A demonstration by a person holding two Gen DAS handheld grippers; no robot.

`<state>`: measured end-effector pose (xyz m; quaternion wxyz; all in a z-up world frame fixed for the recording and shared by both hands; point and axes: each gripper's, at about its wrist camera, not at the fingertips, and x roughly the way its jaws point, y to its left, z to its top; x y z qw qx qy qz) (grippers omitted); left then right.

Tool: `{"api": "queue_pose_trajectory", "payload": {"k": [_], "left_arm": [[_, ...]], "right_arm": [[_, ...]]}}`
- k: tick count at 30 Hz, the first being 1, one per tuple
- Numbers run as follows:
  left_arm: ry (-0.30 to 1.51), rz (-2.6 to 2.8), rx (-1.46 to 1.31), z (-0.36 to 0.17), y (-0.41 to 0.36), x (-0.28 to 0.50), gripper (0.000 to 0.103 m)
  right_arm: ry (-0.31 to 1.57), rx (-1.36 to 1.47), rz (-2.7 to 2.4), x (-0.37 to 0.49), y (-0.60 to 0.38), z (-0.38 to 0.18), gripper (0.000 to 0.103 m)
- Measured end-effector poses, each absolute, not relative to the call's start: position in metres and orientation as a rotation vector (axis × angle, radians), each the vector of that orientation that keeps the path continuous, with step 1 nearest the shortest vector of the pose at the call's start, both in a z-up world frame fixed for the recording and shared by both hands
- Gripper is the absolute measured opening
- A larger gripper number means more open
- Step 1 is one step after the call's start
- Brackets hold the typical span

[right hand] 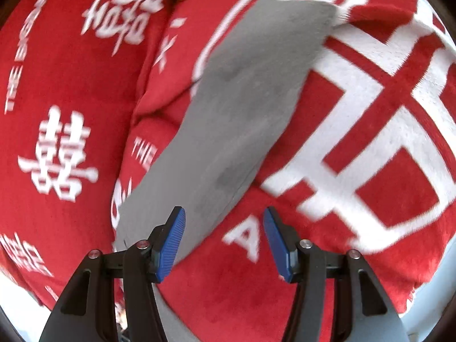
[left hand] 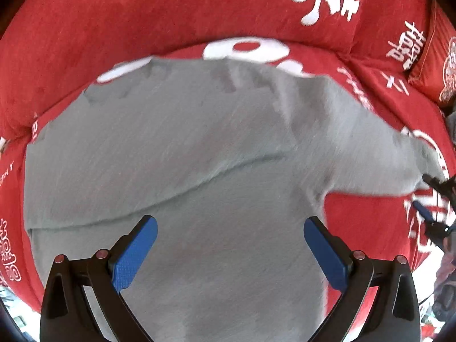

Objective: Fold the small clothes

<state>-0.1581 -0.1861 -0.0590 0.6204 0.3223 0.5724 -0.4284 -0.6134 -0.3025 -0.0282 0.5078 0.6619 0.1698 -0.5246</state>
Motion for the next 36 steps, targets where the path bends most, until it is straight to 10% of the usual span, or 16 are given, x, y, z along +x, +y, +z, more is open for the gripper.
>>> {"api": "queue_pose_trajectory", "payload": {"k": [9, 13, 25, 36], "left_arm": [[1.213, -1.035, 0.733, -0.069, -0.248, -0.186, 0.103], [1.212, -1.029, 0.891, -0.103, -0.264, -0.211, 0.103], [1.237, -1.057, 0.708, -0.052, -0.198, -0.131, 0.103], [1.288, -0.794, 0.594, -0.045, -0.081, -0.015, 0.103]], "right_arm": [[0.041, 1.766, -1.214, -0.644, -0.322, -0.058, 0.060], [-0.020, 1.784, -1.120, -0.638, -0.331, -0.057, 0.011], [-0.064, 1.667, -0.709, -0.544, -0.355, -0.004, 0.009], [0.345, 1.421, -0.298, -0.311, -0.346, 0.019, 0.010]]}}
